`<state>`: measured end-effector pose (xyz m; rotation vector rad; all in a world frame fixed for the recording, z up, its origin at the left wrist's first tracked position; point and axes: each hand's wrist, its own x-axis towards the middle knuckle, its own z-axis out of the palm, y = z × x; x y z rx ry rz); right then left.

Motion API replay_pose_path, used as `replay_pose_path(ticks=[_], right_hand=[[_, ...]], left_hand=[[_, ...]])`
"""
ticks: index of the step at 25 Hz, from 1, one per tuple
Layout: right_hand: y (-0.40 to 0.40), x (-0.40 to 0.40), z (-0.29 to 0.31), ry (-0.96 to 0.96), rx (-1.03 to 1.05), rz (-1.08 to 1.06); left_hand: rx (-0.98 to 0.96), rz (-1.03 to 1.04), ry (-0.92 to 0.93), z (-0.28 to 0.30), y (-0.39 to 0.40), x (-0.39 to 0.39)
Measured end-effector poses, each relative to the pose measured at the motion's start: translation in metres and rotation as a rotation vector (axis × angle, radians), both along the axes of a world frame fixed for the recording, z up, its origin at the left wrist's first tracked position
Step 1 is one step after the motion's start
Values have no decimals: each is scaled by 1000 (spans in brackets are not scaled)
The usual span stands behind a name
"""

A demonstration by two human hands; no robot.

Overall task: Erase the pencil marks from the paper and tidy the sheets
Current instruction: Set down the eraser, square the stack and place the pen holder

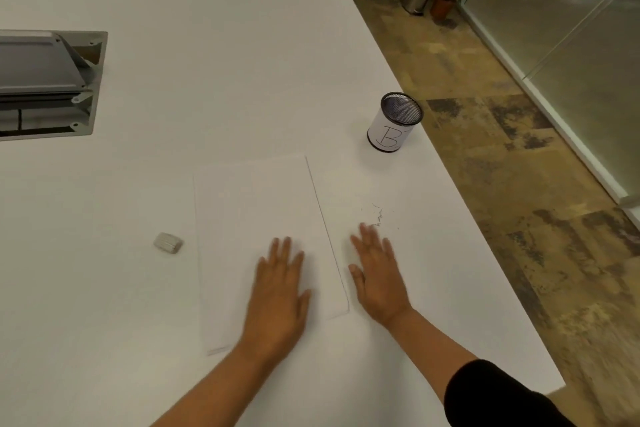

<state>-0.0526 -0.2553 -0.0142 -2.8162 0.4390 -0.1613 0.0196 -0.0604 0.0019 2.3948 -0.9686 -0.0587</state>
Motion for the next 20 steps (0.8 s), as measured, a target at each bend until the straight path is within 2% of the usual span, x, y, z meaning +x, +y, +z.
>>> replay_pose_path(ticks=[3,6,11,14,16,20], right_hand=[[-13,6,0,130,-93,235],[-38,15,-4,169,-157,184],[-75,29,1,116,-151,-3],[-50,40,12,44,-59,115],[-32,45,16,95,0,242],[-32,70,12,237,6,260]], left_hand=[[110,-146,-46,-20,-26,-33],[234,-183,-25,-33,-27,-40],[269,-175,-88,-30,-30,-36],[291,-169,-75,-27,-28,-36],[312,-156,-92,-27,-30,-38],[379,-148,-95,-25,-31,-37]])
